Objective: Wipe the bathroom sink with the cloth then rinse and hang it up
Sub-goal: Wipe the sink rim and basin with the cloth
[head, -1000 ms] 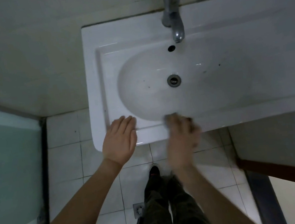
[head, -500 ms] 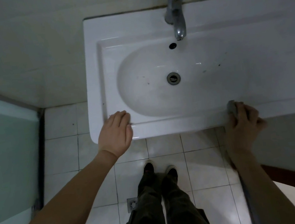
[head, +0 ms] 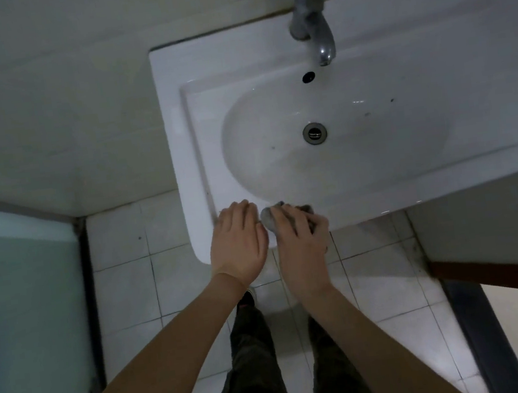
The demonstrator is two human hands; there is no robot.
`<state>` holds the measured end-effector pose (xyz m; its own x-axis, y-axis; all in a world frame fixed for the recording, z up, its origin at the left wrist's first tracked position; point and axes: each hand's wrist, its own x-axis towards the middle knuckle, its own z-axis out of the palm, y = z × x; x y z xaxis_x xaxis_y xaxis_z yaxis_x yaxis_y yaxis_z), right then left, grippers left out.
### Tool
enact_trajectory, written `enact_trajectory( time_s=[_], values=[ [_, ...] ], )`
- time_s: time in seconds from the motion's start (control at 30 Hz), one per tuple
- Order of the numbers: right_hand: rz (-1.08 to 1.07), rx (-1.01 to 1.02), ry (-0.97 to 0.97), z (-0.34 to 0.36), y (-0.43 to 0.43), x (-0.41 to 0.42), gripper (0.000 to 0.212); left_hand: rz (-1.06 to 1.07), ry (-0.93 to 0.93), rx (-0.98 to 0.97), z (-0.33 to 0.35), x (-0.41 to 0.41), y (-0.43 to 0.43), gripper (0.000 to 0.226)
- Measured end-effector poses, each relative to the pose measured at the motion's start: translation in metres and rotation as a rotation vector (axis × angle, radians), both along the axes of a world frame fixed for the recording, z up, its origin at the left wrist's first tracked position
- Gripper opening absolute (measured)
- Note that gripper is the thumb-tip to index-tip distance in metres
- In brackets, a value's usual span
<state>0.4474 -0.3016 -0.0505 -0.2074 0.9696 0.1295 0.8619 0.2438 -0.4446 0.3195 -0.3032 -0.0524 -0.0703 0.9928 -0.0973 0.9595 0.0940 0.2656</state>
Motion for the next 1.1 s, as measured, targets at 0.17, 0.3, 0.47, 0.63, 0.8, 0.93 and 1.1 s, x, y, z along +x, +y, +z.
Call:
enact_trajectory(
  time_s=[0.17, 0.3, 0.47, 0.63, 0.8, 0.93, 1.1],
  values=[
    [-0.056, 0.066, -0.035, -0.006, -0.003, -0.006, 0.041, -0.070, -0.075, 0.052, 0.007, -0.015, -0.001, 0.046],
    [-0.238, 0.074, 0.015, -0.003, -0.012, -0.027, 0.038, 0.013, -0.076, 0.182, 0.013, -0.062, 0.004, 0.052],
    [-0.220, -0.031, 0.044, 0.002, -0.041, -0.096, 0.050, 0.440, -0.611, 0.056, 0.007, -0.085, 0.015, 0.047],
    [0.009, -0.047, 0.095, 0.000, -0.048, -0.104, 0.048, 0.576, -1.007, 0.073, 0.001, -0.083, 0.013, 0.042],
    [0.255, -0.063, 0.202, -0.006, -0.017, -0.093, 0.040, 0.737, -1.263, 0.147, -0.004, -0.079, 0.011, 0.040],
    [0.566, -0.001, 0.148, -0.003, 0.055, -0.109, 0.038, 0.909, -1.397, 0.193, -0.013, -0.081, 0.011, 0.037],
    [0.812, 0.167, 0.080, -0.011, 0.159, -0.147, 0.029, 0.844, -1.241, 0.177, -0.010, -0.077, 0.012, 0.028]
  ],
)
